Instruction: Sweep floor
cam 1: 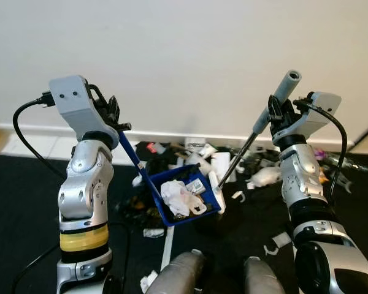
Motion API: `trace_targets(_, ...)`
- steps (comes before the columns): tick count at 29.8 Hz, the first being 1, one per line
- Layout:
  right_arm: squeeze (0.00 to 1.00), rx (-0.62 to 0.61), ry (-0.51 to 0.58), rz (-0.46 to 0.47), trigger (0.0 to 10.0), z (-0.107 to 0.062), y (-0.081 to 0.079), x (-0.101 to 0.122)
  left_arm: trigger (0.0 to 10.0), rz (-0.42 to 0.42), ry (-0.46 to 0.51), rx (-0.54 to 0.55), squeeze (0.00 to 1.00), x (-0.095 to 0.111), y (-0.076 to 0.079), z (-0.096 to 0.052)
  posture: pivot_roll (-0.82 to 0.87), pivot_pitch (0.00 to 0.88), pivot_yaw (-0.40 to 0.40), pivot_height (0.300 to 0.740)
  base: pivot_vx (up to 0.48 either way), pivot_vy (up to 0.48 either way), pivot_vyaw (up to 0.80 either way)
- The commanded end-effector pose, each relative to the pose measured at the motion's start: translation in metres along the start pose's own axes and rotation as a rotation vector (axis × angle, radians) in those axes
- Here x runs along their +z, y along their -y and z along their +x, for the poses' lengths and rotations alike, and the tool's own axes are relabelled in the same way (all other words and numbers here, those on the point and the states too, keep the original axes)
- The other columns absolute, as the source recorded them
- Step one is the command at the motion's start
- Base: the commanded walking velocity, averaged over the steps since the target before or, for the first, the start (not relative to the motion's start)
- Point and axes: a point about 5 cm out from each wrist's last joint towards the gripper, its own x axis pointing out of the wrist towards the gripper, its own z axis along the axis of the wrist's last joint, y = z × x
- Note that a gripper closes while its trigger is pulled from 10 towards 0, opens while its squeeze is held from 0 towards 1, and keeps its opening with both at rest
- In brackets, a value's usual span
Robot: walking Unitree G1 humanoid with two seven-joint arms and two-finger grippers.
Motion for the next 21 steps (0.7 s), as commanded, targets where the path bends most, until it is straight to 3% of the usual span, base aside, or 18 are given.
trace_targets(1,0.0,-0.004,0.04,0.014,10.0,0.0022,-0.0007,0.0086,10.0,0.005,0.014,-0.01,0.0,0.0031,-0.0002,0.0,0.04,0.106,0.055,0.74,0.0,0.0,-0.8)
trace_targets(21,0.0,-0.012,0.046,0.001,10.0,0.0013,-0.0002,0.0088,10.0,0.013,0.005,-0.019,0.0,0.0009,0.0013,0.0013,0.04,0.109,0.06,0.74,0.0,0.0,0.0)
